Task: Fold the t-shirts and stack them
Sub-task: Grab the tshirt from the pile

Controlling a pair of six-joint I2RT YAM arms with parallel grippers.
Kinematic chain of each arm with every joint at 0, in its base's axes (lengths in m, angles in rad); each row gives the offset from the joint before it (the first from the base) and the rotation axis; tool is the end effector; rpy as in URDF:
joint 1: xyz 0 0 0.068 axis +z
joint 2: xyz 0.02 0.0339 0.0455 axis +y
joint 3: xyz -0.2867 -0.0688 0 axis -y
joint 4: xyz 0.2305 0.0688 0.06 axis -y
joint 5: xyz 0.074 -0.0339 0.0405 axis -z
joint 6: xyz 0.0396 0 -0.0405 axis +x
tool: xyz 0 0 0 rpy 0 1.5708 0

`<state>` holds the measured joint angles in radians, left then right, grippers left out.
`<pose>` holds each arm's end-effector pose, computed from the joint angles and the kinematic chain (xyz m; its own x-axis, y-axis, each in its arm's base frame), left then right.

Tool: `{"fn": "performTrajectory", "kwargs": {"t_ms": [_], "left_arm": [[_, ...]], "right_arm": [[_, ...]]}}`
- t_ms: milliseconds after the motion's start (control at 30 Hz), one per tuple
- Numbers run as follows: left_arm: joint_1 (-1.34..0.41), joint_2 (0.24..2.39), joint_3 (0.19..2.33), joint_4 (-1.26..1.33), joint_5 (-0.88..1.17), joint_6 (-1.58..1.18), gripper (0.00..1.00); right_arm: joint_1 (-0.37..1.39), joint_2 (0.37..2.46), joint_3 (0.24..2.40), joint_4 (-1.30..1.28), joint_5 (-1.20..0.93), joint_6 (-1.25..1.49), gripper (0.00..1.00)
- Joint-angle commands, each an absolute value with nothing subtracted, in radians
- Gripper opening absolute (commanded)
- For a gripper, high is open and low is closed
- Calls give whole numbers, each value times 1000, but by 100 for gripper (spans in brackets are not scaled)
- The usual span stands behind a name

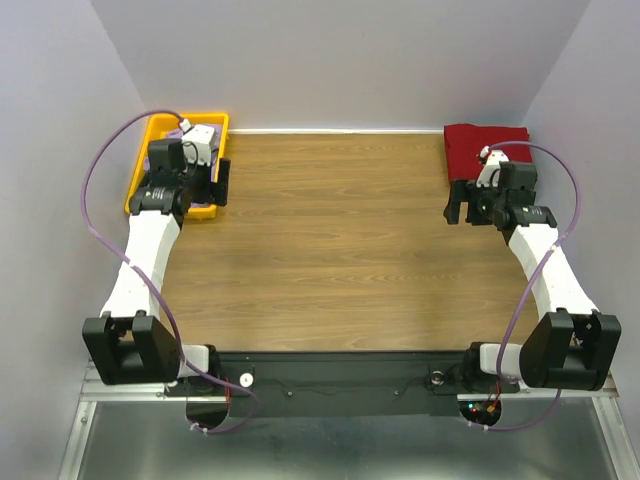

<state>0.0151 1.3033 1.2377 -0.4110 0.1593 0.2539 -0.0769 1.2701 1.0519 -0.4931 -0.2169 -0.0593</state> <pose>0.2787 -0.0021 0.3829 -0.4124 0.2418 -0.8784 0.2372 0.9594 0.1528 0.2583 -0.0114 0.3225 -0.6446 -0.0084 -0.7645 -0.1259 0.9874 0.0953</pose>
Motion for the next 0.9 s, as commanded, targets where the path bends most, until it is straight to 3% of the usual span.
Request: {"fn": "performTrajectory", "kwargs": {"t_ms": [0, 167, 333, 533, 767, 867], "left_arm": [[43, 1385, 1391, -408, 178, 285, 99], [98, 1636, 1679, -500, 152, 279, 98], [176, 1869, 1911, -532, 170, 304, 89], [247, 2096, 2136, -566, 183, 295, 85], [264, 2218, 2152, -537, 132, 311, 83], [265, 2250, 2128, -517, 135, 307, 78]], "right_arm": [[-69, 1250, 1063, -466, -180, -63, 100], [-69, 1256, 1048, -482, -186, -87, 100], [-69, 1256, 1037, -485, -202, -95, 100], [-71, 1258, 1035, -491, -212, -95, 100], [-69, 1272, 1031, -495, -212, -100, 100], [-69, 1276, 1028, -494, -209, -101, 100]]}}
